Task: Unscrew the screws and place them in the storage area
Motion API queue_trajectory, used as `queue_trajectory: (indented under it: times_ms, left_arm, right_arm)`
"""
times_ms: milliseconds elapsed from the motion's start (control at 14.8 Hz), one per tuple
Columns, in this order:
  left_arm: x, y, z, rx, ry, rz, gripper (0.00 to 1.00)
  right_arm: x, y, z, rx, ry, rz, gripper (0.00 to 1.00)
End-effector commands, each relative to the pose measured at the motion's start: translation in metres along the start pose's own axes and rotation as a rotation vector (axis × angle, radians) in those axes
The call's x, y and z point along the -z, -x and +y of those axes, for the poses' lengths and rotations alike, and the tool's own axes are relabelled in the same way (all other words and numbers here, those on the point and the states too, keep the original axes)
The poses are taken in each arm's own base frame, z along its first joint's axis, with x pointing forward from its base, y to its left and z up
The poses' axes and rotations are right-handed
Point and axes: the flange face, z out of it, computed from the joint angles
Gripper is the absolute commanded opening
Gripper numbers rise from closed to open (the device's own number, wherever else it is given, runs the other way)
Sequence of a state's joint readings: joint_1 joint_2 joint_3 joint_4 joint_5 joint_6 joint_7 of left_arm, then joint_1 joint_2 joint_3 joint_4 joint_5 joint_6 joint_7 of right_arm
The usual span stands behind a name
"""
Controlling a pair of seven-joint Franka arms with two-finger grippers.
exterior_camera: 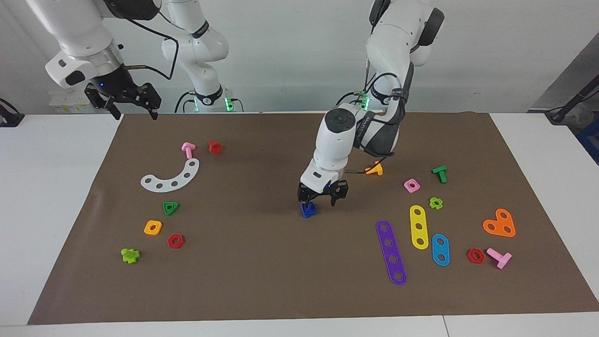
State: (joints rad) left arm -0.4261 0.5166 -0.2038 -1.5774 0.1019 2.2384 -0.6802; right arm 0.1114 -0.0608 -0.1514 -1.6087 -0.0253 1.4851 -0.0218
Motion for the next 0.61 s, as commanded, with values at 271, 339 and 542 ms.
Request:
queue_trajectory:
  times_ms: [271, 339, 542]
  left_arm:
    - [-0.022, 0.027, 0.011, -0.053, 0.004, 0.046, 0.85]
    - [-0.02, 0.03, 0.016, -0.068, 0.003, 0.052, 0.85]
    - [-0.03, 0.034, 0.016, -0.093, -0.011, 0.053, 0.82]
  right_arm:
    - [0.001, 0.009, -0.001, -0.013, -0.015, -0.005, 1.0]
    - [0.001, 0.009, -0.001, -0.013, -0.015, -0.005, 1.0]
    - [0.001, 0.009, -0.001, -0.013, -0.015, -0.005, 1.0]
